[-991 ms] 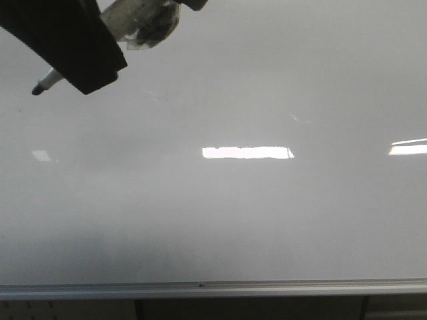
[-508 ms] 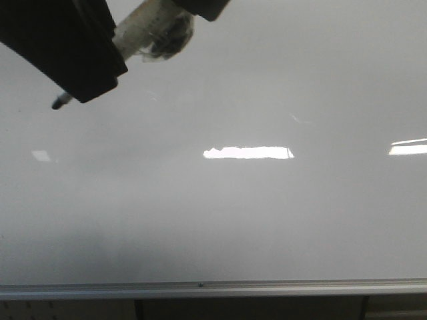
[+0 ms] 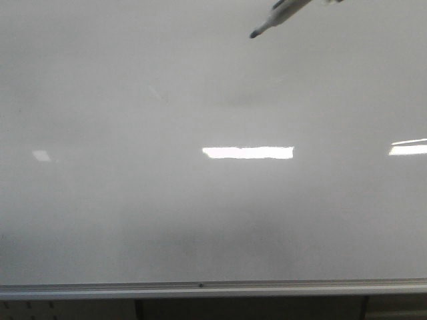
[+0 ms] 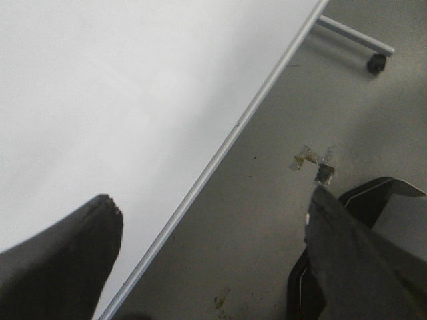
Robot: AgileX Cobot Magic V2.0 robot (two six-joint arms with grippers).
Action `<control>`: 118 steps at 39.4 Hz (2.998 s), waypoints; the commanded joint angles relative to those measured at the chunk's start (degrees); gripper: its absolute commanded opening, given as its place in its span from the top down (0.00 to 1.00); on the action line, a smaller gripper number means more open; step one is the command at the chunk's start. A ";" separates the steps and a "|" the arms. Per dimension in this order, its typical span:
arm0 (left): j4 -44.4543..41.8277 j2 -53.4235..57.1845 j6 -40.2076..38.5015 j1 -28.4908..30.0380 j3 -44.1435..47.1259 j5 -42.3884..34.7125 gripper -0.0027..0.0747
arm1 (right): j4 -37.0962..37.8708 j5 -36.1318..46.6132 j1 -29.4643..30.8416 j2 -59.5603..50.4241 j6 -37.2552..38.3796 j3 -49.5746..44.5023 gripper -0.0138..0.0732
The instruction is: Write number 2 on whiteboard
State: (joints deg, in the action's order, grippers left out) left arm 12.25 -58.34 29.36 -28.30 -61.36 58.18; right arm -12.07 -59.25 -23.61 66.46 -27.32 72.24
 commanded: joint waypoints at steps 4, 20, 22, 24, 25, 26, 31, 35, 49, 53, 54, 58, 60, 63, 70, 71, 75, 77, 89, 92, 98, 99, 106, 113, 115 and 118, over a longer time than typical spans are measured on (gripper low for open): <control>1.23 3.54 -1.48 3.18 0.23 -5.46 0.26 | -0.63 14.56 7.24 -9.92 4.87 -9.54 0.82; 1.83 3.43 -1.48 3.36 0.23 -7.57 0.26 | -4.87 51.09 9.28 -17.50 4.87 -35.05 0.82; 1.83 3.43 -1.48 3.36 0.23 -7.57 0.26 | -4.68 51.95 9.28 -16.17 4.87 -34.61 0.82; 1.83 3.43 -1.48 3.36 0.23 -7.57 0.26 | -4.64 53.10 9.82 -14.49 4.87 -34.09 0.82; 1.83 3.43 -1.48 3.36 0.23 -7.57 0.26 | -4.64 53.43 10.34 -13.87 4.87 -33.85 0.82; 1.83 3.43 -1.48 3.36 0.23 -7.57 0.26 | -4.64 53.71 10.77 -13.05 4.87 -33.45 0.82; 1.83 3.43 -1.48 3.36 0.23 -7.57 0.26 | -4.60 52.73 12.46 -9.47 4.81 -30.83 0.82; 1.83 3.43 -1.48 3.36 0.23 -7.57 0.26 | -3.74 52.56 12.47 -6.81 4.75 -28.72 0.82; 1.83 3.43 -1.48 3.36 0.23 -7.57 0.26 | 1.11 52.50 12.47 3.10 4.75 -19.40 0.82; 1.83 3.43 -1.48 3.36 0.23 -7.57 0.26 | 2.43 52.35 12.71 5.37 4.75 -17.37 0.82; 1.83 3.43 -1.48 3.36 0.23 -7.57 0.26 | 2.76 52.16 13.04 5.81 4.75 -16.91 0.82; 1.83 3.43 -1.48 3.36 0.23 -7.57 0.26 | 2.82 51.44 15.44 6.13 4.75 -16.30 0.82; 1.83 3.43 -1.48 3.36 0.23 -7.57 0.26 | 2.82 49.74 17.34 6.13 4.81 -16.19 0.82; 1.83 3.43 -1.48 3.36 0.23 -7.68 0.26 | 2.68 44.94 19.65 6.48 4.81 -16.26 0.82; 1.83 3.43 -1.48 3.36 0.23 -7.66 0.26 | 0.34 37.04 19.24 10.64 4.81 -16.45 0.82; 1.83 3.43 -1.48 3.36 0.23 -7.66 0.26 | -0.07 36.90 18.71 11.29 4.81 -16.45 0.82; 1.83 3.43 -1.48 3.36 0.23 -7.66 0.26 | -0.21 37.54 16.32 13.83 4.81 -16.45 0.82; 1.83 3.43 -1.48 3.36 0.23 -7.66 0.26 | -0.21 37.76 15.73 14.33 4.81 -16.32 0.82; 1.83 3.43 -1.48 3.36 0.23 -7.66 0.26 | 0.71 35.68 22.11 14.10 4.81 -16.12 0.82; 1.83 3.43 -1.48 3.36 0.23 -7.66 0.26 | 0.65 35.27 23.95 14.05 4.81 -16.12 0.82; 1.83 3.43 -1.48 3.36 0.23 -7.66 0.26 | -0.39 34.89 23.50 12.97 4.81 -16.12 0.82; 1.83 3.43 -1.48 3.36 0.23 -7.81 0.26 | -0.82 34.89 22.96 12.35 4.81 -16.12 0.82; 1.83 3.43 -0.92 3.36 0.23 -8.48 0.26 | -1.51 27.48 17.24 4.85 4.03 -16.12 0.82; 4.89 2.24 7.02 0.25 -1.20 -5.57 0.26 | -2.43 14.80 6.59 -1.68 -7.05 -16.12 0.82; 7.03 1.16 9.47 -1.92 -2.06 -3.90 0.26 | -3.09 11.38 2.80 -2.98 -11.04 -16.12 0.82; 9.25 -0.73 12.09 -5.91 -3.21 -2.12 0.26 | -5.45 7.58 -2.53 -4.27 -15.34 -16.12 0.82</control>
State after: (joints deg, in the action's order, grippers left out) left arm 17.35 -58.11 38.58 -30.89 -61.71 56.99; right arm -14.84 -49.73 -22.11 64.72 -37.35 54.26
